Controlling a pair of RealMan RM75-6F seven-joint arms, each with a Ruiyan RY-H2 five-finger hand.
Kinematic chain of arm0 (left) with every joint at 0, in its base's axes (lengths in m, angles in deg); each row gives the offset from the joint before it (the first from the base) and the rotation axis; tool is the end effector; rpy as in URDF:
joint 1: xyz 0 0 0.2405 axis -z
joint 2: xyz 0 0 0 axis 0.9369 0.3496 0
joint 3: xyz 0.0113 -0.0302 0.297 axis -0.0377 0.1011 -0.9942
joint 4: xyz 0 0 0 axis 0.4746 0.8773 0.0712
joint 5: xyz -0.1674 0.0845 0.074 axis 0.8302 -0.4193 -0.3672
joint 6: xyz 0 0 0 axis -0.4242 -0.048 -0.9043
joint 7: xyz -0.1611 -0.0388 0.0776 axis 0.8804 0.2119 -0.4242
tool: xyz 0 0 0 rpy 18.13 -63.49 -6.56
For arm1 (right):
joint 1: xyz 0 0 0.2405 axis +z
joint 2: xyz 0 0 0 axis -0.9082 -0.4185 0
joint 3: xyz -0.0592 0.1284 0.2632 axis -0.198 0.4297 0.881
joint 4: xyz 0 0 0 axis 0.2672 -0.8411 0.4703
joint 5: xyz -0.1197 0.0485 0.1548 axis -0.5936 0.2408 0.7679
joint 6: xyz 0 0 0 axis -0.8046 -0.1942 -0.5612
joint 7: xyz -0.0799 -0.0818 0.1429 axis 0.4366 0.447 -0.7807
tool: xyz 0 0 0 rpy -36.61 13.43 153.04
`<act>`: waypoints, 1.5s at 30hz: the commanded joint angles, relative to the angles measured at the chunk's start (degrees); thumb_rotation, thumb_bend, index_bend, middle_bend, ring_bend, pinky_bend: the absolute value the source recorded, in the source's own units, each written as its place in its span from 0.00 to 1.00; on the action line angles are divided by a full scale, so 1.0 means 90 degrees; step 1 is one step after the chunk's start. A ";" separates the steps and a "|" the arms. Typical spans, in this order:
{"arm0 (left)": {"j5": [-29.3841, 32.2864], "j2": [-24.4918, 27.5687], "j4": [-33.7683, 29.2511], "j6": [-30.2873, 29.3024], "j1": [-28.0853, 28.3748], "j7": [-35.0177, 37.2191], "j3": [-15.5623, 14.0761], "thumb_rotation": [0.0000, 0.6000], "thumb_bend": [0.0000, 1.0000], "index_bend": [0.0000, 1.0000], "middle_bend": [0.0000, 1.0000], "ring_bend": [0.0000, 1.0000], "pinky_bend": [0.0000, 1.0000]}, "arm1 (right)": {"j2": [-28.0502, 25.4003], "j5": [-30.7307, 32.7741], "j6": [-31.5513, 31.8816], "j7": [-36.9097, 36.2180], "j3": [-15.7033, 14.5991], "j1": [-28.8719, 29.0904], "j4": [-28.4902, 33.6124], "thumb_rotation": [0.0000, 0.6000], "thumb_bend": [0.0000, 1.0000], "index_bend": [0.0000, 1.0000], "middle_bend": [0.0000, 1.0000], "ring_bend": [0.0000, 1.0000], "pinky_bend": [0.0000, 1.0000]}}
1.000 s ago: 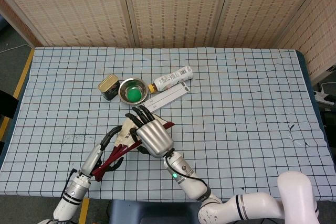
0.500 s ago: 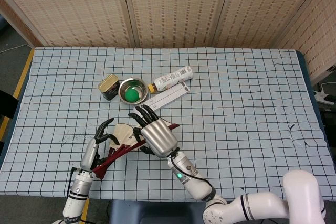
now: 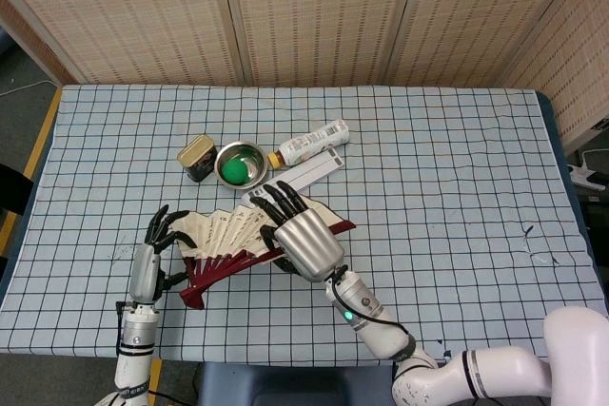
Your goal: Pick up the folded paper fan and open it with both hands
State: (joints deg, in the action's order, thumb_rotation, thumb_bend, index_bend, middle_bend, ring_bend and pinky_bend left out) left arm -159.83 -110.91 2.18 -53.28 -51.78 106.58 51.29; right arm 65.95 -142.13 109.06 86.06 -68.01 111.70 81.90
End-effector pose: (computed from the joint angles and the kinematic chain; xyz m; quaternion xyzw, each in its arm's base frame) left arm -0.2402 0.3001 -0.0012 -0.4309 -0.4755 -0.6693 0.3747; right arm -0.0079 -0.3396 -0.0001 0.7290 -0.2756 0.5295 0.3350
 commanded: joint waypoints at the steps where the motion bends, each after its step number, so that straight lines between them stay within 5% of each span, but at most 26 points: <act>1: -0.0181 -0.0284 0.0524 -0.0600 -0.0051 -0.0688 0.0143 1.00 0.63 0.76 0.19 0.03 0.07 | -0.0330 -0.0386 0.0146 0.0169 -0.0243 -0.0137 0.0032 1.00 0.74 0.77 0.13 0.00 0.00; 24: -0.0045 -0.0597 0.1479 -0.0737 -0.0186 -0.0791 0.0016 1.00 0.61 0.72 0.20 0.04 0.03 | -0.1254 -0.1912 0.0787 0.0286 -0.1062 -0.0886 -0.0113 1.00 0.74 0.76 0.13 0.00 0.00; 30: -0.0226 -0.0604 0.1585 -0.0700 -0.0316 -0.0864 -0.0371 1.00 0.60 0.47 0.16 0.02 0.03 | -0.1090 -0.2137 0.0847 0.0233 -0.1290 -0.1088 -0.0462 1.00 0.74 0.74 0.13 0.00 0.00; 35: -0.0285 -0.0651 0.1748 -0.0693 -0.0385 -0.0870 -0.0519 1.00 0.59 0.40 0.15 0.01 0.03 | -0.0994 -0.2254 0.0917 0.0194 -0.1413 -0.1213 -0.0648 1.00 0.74 0.71 0.13 0.00 0.00; 39: -0.0456 -0.0599 0.2116 -0.0399 -0.0596 -0.0937 -0.1105 1.00 0.58 0.35 0.13 0.00 0.03 | -0.1038 -0.2308 0.0977 0.0259 -0.1853 -0.1575 -0.0854 1.00 0.74 0.61 0.13 0.00 0.00; 45: -0.0505 -0.0501 0.2360 -0.0217 -0.0605 -0.1001 -0.1212 1.00 0.57 0.23 0.09 0.00 0.03 | -0.1223 -0.2151 0.0775 0.0402 -0.2256 -0.1932 -0.1095 1.00 0.74 0.45 0.11 0.00 0.00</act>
State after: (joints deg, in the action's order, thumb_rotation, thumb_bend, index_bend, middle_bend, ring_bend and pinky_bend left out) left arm -164.44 -115.65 22.93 -55.86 -57.05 97.72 40.53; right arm 55.31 -162.06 116.64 89.28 -87.76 94.92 72.70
